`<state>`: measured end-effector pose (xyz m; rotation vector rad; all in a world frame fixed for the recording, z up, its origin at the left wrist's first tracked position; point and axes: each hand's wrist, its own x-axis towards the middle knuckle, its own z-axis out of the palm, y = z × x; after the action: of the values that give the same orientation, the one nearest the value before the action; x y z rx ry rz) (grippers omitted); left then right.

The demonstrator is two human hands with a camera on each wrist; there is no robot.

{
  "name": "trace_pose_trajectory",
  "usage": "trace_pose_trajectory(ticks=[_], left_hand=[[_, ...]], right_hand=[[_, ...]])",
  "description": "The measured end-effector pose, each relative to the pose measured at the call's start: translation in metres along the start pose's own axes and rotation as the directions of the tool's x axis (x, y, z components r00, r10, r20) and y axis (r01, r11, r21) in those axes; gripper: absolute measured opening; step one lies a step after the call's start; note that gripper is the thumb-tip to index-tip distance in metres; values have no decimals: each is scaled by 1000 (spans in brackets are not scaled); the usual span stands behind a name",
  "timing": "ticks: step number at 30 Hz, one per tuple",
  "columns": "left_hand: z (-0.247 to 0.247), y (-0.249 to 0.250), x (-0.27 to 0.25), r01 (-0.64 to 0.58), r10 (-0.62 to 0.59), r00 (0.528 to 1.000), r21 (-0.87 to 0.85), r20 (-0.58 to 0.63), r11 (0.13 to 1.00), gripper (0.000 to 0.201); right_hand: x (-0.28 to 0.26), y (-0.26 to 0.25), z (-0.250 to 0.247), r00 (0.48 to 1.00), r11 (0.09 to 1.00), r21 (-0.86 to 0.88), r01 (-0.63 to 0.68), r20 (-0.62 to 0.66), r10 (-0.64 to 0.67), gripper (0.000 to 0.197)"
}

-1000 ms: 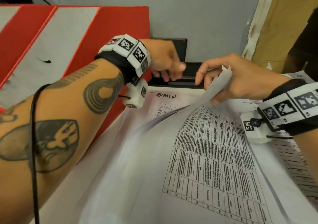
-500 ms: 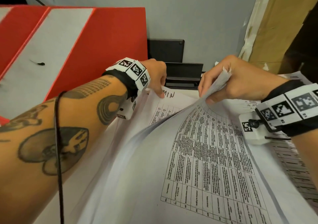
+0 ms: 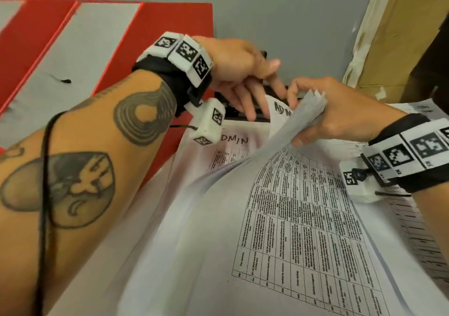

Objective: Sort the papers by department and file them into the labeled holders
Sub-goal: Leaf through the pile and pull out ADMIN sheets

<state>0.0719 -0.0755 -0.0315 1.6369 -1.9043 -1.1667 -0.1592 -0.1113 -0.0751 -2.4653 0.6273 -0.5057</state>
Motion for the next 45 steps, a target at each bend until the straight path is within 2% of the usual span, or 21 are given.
trace_pose_trajectory(ticks=[2,4,5,6,8,11,14,17,23,25,29,31,33,35,37,39,41,42,43,44,45], left_hand=[[0,-22,14,113,-105,993,182,-54,977,44],[2,-46,28,194,-180,980,542,-80,818,39],[4,-57,33,221,-217,972,661,-90,717,44],[7,-64,36,238,-241,966,707,-97,666,49],[12,-70,37,260,-234,963,711,-137,654,48],[15,-68,38,259,-138,965,739,-221,622,37],[14,-63,38,257,-68,959,743,-276,618,30],[15,-60,38,275,-60,952,751,-301,601,32],[12,-41,28,359,27,896,760,-443,542,32],[10,-36,27,346,56,897,774,-439,531,30],[7,-34,23,294,26,932,794,-363,531,23],[6,-31,19,243,-6,957,793,-289,559,22],[5,-21,11,150,21,977,757,-211,636,18],[5,-6,4,39,70,989,674,-134,738,24],[7,8,-4,-86,120,992,496,-37,864,42],[9,16,-7,-153,166,986,267,-25,951,51],[6,11,-1,-124,131,981,56,-140,991,54],[5,3,3,-70,74,981,23,-181,997,55],[3,-9,9,-4,21,979,85,-201,996,54],[2,-21,15,73,-24,979,237,-204,969,49],[2,-34,20,146,-65,979,438,-195,887,40]], right_hand=[[-1,-1,-1,1000,1000,-21,-4,13,4,63],[-1,-3,-2,999,998,-60,7,48,-4,52],[0,-5,-2,997,998,-57,14,72,-10,43],[0,-6,-2,995,999,-44,24,100,-19,38],[1,-6,-2,990,999,-24,47,133,-43,37],[2,-5,-2,990,998,-14,60,132,-58,35],[1,-5,-1,989,997,8,73,128,-74,43],[2,-5,0,989,996,14,86,123,-87,51],[1,-4,0,995,999,-19,50,85,-48,38],[1,-4,0,996,999,-10,48,74,-47,34],[0,-5,2,999,999,16,31,43,-31,30],[2,-4,4,1000,999,39,21,12,-21,37],[5,-4,6,1000,1000,6,24,-17,-24,45],[5,-5,8,1000,999,-28,21,-10,-21,50],[3,-6,8,1000,1000,-26,-1,-30,0,41],[3,-2,5,994,999,-44,-11,-110,6,37],[4,1,3,988,1000,-18,11,-152,-14,50],[4,1,1,990,1000,16,15,-140,-12,60],[4,3,-1,993,999,37,11,-115,-6,67],[3,2,-1,997,999,34,7,-74,-4,70],[2,2,-1,1000,1000,7,9,-22,-9,64]])
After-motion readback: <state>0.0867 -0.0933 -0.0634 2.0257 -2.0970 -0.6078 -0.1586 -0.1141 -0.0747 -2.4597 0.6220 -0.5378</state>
